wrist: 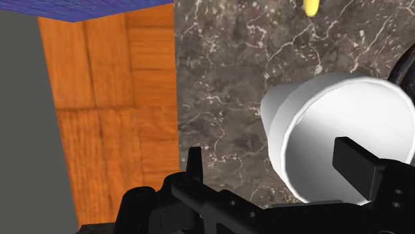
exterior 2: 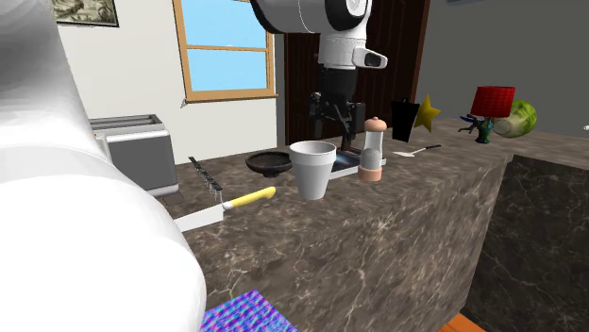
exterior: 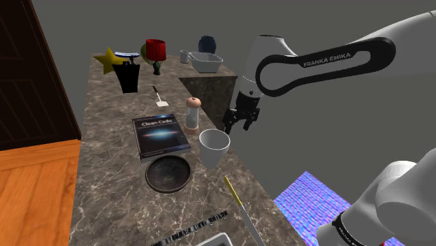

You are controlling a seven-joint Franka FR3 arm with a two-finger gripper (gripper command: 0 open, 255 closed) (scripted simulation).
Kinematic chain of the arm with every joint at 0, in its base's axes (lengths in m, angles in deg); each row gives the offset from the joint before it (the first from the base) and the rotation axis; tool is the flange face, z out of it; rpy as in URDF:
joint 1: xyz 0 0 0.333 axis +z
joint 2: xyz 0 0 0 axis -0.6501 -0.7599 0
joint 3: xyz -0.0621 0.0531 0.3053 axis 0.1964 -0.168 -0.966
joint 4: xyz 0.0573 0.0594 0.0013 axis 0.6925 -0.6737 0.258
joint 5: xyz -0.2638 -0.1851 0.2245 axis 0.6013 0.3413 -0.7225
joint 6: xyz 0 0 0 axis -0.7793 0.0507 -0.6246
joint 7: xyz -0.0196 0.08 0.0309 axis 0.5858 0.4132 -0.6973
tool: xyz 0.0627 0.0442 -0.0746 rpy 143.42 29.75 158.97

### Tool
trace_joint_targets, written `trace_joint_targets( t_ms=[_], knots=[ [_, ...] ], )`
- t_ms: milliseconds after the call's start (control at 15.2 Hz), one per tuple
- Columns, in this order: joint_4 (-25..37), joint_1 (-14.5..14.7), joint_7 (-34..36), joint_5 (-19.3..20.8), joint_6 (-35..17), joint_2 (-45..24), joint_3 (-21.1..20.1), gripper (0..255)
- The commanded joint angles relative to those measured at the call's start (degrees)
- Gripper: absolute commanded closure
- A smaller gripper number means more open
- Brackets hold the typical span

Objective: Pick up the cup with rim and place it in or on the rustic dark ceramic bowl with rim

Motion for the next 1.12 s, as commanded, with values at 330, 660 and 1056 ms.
trace_joint_targets(
  t_ms=[330, 660, 1056],
  knots=[
    [1.8, 0.7, 2.7, 1.2, -6.0, -7.6, -1.4, 0],
    [0.7, 0.9, 2.9, 1.4, -8.8, -9.2, -1.6, 0],
    [0.7, 0.9, 2.9, 1.4, -8.8, -9.2, -1.6, 0]
  ],
)
